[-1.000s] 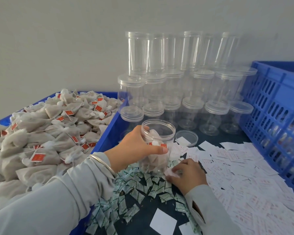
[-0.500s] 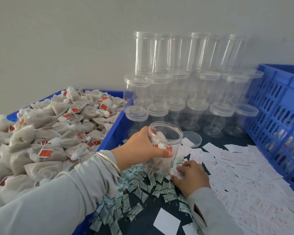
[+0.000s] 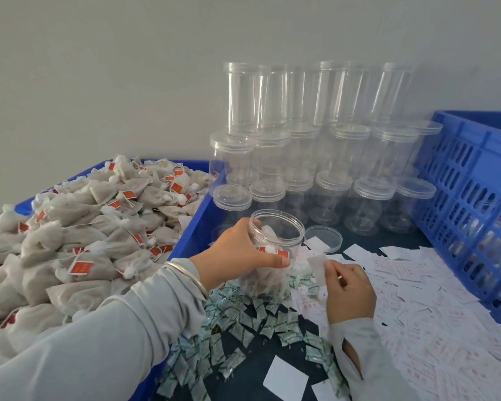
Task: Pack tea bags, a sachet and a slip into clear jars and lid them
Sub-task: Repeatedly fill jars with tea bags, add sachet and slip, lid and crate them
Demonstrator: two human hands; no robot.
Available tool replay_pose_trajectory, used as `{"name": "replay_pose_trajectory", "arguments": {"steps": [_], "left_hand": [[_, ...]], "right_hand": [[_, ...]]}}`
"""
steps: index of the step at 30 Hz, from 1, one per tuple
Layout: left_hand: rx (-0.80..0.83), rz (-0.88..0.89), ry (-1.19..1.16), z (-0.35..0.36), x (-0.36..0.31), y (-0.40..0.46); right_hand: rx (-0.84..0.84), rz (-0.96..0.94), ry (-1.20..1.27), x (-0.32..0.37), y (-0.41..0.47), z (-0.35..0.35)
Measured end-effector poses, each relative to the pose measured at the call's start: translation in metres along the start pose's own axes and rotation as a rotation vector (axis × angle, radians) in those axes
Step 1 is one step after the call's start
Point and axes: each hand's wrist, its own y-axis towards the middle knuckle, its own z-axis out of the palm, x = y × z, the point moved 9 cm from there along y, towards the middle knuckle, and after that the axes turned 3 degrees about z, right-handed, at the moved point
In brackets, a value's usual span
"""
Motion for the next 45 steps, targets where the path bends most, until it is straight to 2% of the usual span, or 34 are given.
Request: {"name": "replay_pose_trajectory", "arguments": {"steps": [3,6,9,13,17,24,30,39,41,45], "left_hand": [[0.019,0.018,0.029,0.001,-0.001,0.000],[0.030,0.055,0.077,0.003,-0.006,0.000],[0.033,0.093,0.107,0.005,-0.012,-0.001],[0.027,0.163,0.094,0.007,-0.017,-0.008],[-0.038,0.208,0.050,0.002,-0.028,-0.015],[-0.167,0.334,-0.092,0.012,-0.077,-0.020],[-0.199,0.485,-0.163,0.041,-0.159,-0.018],[-0.174,0.723,-0.190,0.093,-0.319,0.003],[-0.146,0.732,-0.234,0.113,-0.346,0.012],[-0.119,0.775,-0.225,0.215,-0.430,0.021]], "right_hand": [[-0.085,0.004,0.159,0.019,0.003,-0.019],[-0.143,-0.182,0.264,0.066,0.004,-0.038],[-0.015,-0.350,0.261,0.110,0.001,-0.032],[0.202,-0.538,0.042,0.143,-0.016,-0.006],[0.342,-0.615,-0.144,0.151,-0.029,0.001],[0.323,-0.683,-0.254,0.169,-0.012,-0.045],[0.269,-0.744,-0.304,0.185,0.029,-0.111],[0.086,-0.811,-0.527,0.205,0.115,-0.226],[0.075,-0.798,-0.587,0.202,0.135,-0.250],[0.078,-0.739,-0.723,0.150,0.196,-0.351]]}}
